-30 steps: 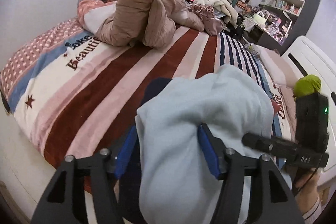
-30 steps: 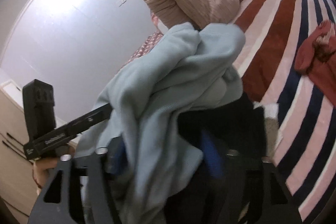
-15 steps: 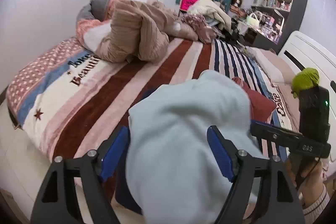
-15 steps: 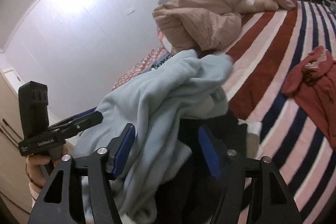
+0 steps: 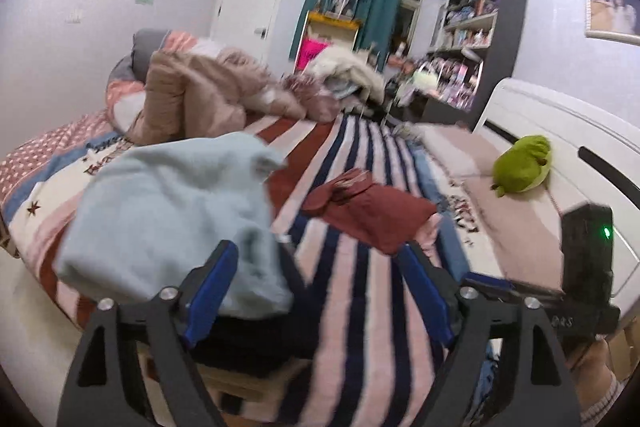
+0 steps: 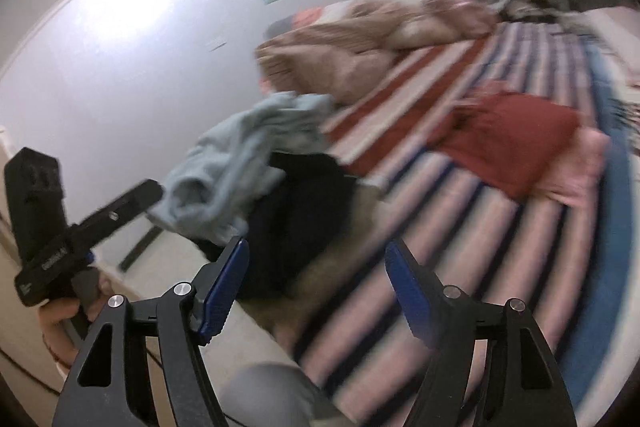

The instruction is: Fold small clothes

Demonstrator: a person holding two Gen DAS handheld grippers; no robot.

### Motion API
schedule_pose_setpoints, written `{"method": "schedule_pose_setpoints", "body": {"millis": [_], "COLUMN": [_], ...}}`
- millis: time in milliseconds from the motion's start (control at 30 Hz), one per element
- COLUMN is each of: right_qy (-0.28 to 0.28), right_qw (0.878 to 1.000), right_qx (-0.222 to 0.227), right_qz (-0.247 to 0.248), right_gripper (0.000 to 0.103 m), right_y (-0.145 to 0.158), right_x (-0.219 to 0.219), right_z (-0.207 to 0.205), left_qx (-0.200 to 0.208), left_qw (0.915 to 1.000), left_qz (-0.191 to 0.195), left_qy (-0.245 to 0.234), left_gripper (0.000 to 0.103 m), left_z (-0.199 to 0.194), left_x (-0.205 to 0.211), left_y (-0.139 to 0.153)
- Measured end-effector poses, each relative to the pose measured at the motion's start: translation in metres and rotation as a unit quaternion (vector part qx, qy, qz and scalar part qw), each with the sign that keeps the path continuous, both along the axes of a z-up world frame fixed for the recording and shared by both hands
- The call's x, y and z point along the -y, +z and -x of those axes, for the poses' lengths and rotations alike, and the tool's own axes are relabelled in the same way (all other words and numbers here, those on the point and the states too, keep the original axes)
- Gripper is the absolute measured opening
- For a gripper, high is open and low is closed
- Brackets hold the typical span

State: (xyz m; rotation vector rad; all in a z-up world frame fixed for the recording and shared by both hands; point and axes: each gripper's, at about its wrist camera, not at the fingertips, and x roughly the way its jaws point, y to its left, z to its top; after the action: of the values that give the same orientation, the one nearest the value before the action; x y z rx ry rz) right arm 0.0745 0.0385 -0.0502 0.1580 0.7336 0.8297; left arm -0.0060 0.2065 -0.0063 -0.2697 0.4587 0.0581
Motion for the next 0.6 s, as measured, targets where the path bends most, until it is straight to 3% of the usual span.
{"method": "schedule_pose_setpoints", "body": {"millis": [133, 267, 333, 467, 500, 600], "right_qy": [-0.078, -0.144, -0.170, -0.199, -0.205, -0.209], "right_qw": [0.995, 0.983, 0.973, 0.955, 0.953, 0.953], "right_qx": [0.049, 0.095, 0.129, 0.185, 0.191, 0.195], "right_qz": [0.043, 0.068, 0.090, 0.117, 0.116, 0.098], "right_gripper": [0.068, 0.071, 0.077, 0.090, 0.095, 0.096], "right_y": [-0.012, -0.019, -0.019, -0.023, -0.024, -0.029], "right_x": [0.085, 0.148, 0.167, 0.189, 0.192, 0.202], "right_z": [0.038, 0.068, 0.082, 0.101, 0.102, 0.102], "left_qx": [0.028, 0.046, 0.060, 0.078, 0.078, 0.079], "left_qw": [0.9996, 0.9981, 0.9958, 0.9877, 0.9867, 0.9871], "left_qz": [0.003, -0.041, -0.069, -0.134, -0.142, -0.139], "left_qy": [-0.009, -0.003, 0.008, 0.019, 0.017, 0.001], "left_gripper": [0.087, 0.094, 0.100, 0.102, 0.102, 0.102], "left_z": [0.012, 0.013, 0.014, 0.006, 0.003, -0.004], "left_x": [0.054, 0.104, 0.126, 0.167, 0.173, 0.191], "left_y": [-0.013, -0.024, -0.027, -0.034, -0.036, -0.041]}}
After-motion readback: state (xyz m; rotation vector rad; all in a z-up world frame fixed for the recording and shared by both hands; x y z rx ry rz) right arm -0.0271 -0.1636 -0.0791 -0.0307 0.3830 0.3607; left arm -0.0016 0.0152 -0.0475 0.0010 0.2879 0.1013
